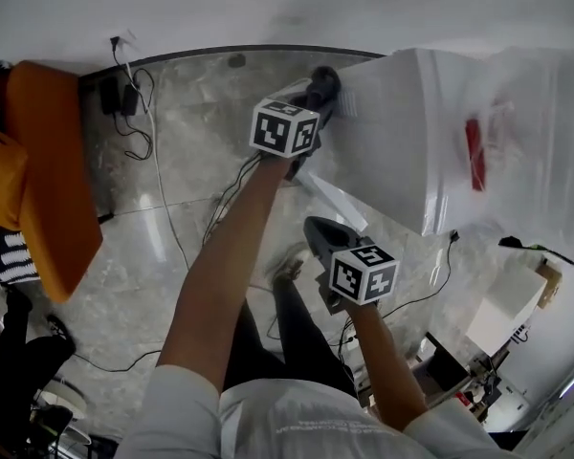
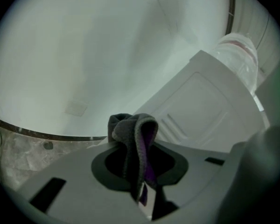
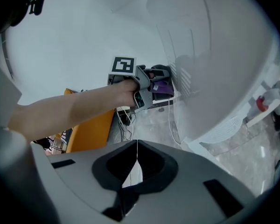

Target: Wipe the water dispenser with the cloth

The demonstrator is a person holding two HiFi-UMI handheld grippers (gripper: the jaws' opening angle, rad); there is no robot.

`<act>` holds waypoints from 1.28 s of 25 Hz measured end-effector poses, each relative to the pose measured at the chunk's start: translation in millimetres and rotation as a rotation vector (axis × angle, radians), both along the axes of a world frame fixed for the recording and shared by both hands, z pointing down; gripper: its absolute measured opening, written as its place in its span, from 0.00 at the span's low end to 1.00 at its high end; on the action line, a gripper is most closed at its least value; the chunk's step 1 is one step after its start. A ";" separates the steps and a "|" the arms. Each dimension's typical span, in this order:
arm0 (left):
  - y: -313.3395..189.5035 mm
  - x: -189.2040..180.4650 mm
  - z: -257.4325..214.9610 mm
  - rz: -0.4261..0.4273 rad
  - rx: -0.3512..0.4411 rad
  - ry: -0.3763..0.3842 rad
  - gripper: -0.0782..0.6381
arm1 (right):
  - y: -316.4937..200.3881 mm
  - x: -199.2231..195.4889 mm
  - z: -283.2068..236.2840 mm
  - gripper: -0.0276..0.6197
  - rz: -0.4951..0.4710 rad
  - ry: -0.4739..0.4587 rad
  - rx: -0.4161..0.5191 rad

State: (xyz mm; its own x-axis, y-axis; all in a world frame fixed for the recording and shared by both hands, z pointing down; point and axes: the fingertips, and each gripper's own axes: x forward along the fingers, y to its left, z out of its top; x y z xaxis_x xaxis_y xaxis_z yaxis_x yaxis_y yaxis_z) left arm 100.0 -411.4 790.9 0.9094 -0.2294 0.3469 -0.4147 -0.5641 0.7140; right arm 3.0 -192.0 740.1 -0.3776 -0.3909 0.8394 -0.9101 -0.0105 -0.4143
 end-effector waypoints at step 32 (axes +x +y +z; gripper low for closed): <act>195.4 10.3 -77.8 -0.127 -0.051 0.061 0.23 | 137.1 123.6 -98.8 0.07 0.078 0.106 0.153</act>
State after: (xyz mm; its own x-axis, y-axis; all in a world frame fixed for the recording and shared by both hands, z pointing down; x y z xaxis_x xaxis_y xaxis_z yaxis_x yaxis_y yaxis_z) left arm 110.3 -216.0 713.1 0.8938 -0.3276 0.3063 -0.4357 -0.4723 0.7662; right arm 126.6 -55.0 641.3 -0.2542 -0.5417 0.8012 -0.9475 -0.0269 -0.3188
